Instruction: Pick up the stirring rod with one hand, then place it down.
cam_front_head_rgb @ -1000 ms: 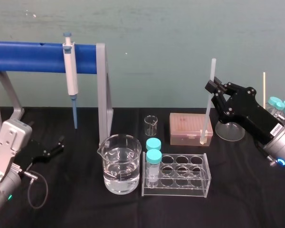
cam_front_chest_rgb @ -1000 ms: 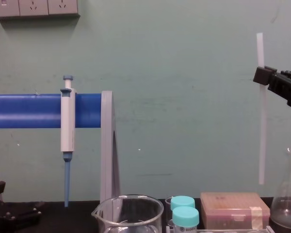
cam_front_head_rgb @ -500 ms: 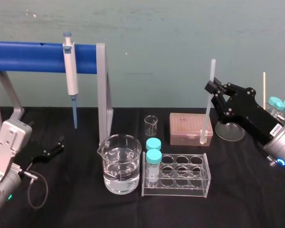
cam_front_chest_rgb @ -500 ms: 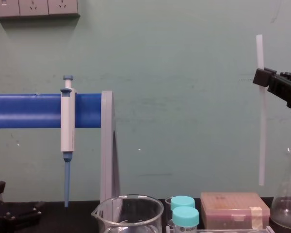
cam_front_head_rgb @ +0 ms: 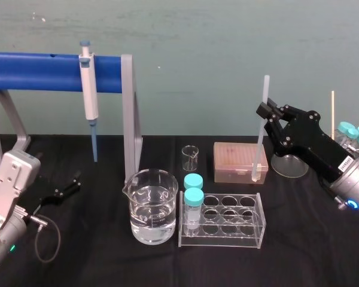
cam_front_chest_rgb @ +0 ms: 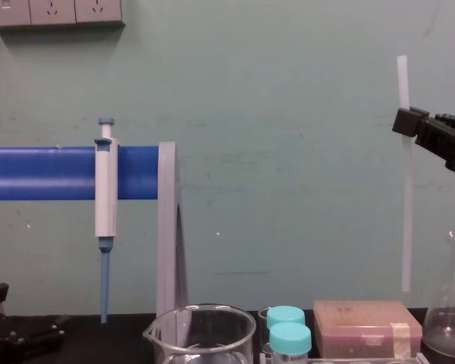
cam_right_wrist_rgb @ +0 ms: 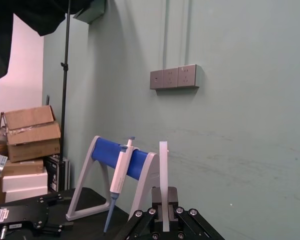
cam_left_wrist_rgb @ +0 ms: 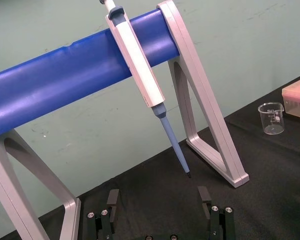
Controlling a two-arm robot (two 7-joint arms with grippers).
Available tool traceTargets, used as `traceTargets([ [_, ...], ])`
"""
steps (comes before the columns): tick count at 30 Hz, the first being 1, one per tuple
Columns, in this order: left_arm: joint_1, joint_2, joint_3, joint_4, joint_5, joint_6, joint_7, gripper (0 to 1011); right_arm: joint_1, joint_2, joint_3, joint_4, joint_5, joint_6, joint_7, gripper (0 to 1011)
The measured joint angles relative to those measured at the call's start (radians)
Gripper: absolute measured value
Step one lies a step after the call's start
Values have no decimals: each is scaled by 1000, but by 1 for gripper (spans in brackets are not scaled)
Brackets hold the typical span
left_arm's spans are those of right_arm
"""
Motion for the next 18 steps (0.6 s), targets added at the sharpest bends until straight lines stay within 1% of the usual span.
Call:
traceTargets([
  [18, 0, 0, 0, 0, 0, 0, 0, 1000, -8, 4, -2, -10, -1, 2, 0, 61],
])
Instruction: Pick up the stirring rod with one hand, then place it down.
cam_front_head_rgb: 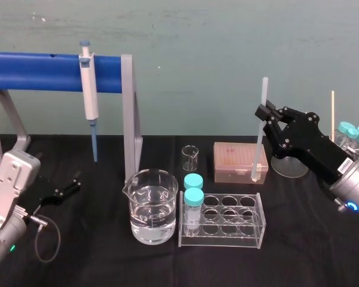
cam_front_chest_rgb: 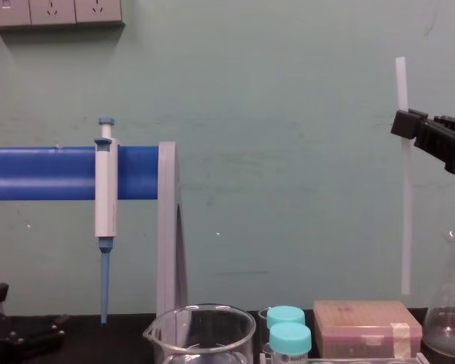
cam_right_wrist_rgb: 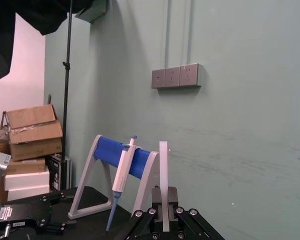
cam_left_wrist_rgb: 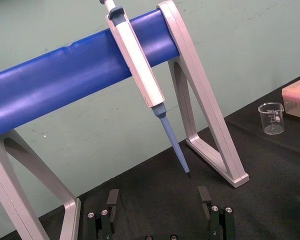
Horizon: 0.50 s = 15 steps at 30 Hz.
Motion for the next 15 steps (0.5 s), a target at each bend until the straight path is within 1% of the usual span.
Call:
traceTargets([
  [15, 0, 0, 0, 0, 0, 0, 0, 1000, -2, 4, 1, -3, 1, 1, 0, 61],
])
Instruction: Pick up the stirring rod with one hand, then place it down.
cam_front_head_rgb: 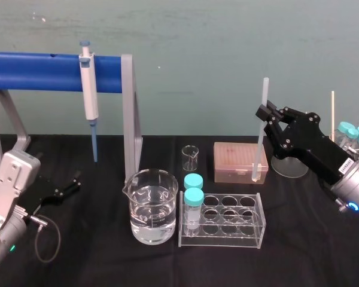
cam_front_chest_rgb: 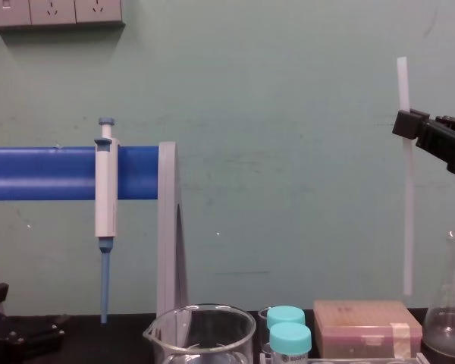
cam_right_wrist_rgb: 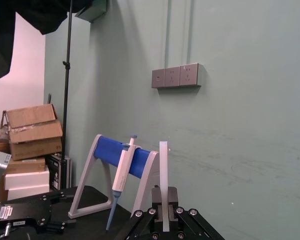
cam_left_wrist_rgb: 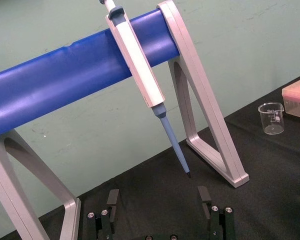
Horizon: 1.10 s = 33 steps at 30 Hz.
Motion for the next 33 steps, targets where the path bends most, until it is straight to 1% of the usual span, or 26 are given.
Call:
traceTargets([
  [29, 0, 0, 0, 0, 0, 0, 0, 1000, 1, 2, -2, 8, 10, -4, 11, 61],
  [33, 0, 0, 0, 0, 0, 0, 0, 1000, -1, 5, -6, 18, 16, -3, 23, 61],
])
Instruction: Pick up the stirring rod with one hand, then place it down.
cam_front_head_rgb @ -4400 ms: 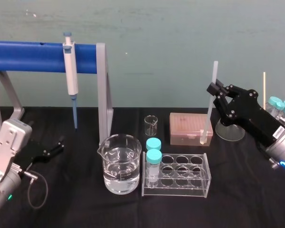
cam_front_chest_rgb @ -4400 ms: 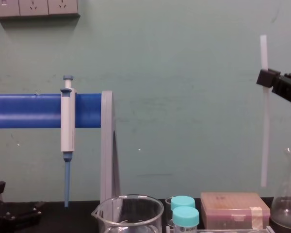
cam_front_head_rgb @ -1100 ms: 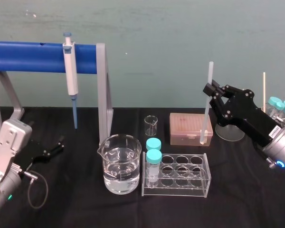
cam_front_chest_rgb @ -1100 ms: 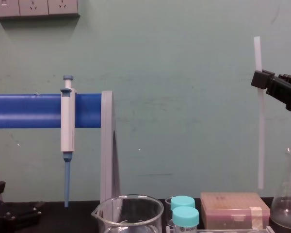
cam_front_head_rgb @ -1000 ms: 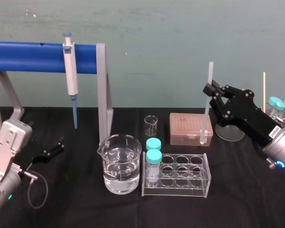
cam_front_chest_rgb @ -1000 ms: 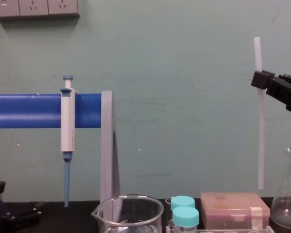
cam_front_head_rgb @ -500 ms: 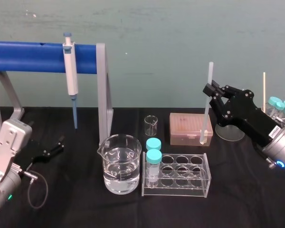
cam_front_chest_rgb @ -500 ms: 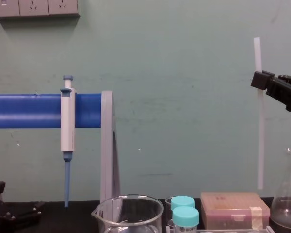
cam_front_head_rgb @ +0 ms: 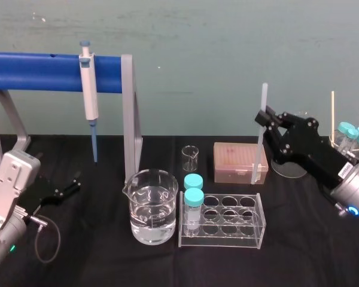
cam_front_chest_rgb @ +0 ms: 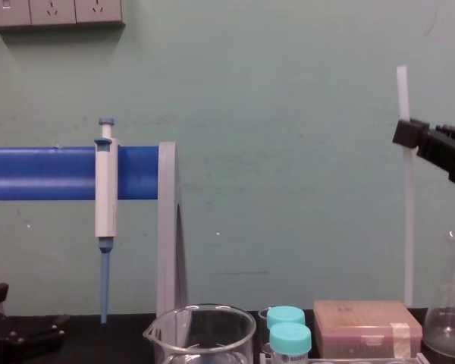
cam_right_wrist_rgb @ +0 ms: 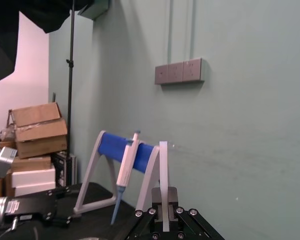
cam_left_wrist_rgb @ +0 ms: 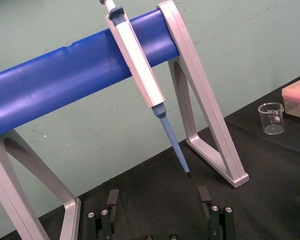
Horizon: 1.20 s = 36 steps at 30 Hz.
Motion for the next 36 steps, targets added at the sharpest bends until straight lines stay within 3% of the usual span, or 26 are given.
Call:
traceTargets([
  [8, 0, 0, 0, 0, 0, 0, 0, 1000, -14, 11, -18, 65, 52, -36, 96, 60],
  [13, 0, 0, 0, 0, 0, 0, 0, 1000, -27, 16, -21, 80, 69, -49, 115, 61],
  [36, 0, 0, 0, 0, 0, 0, 0, 1000, -9, -8, -47, 183, 47, -114, 144, 60],
])
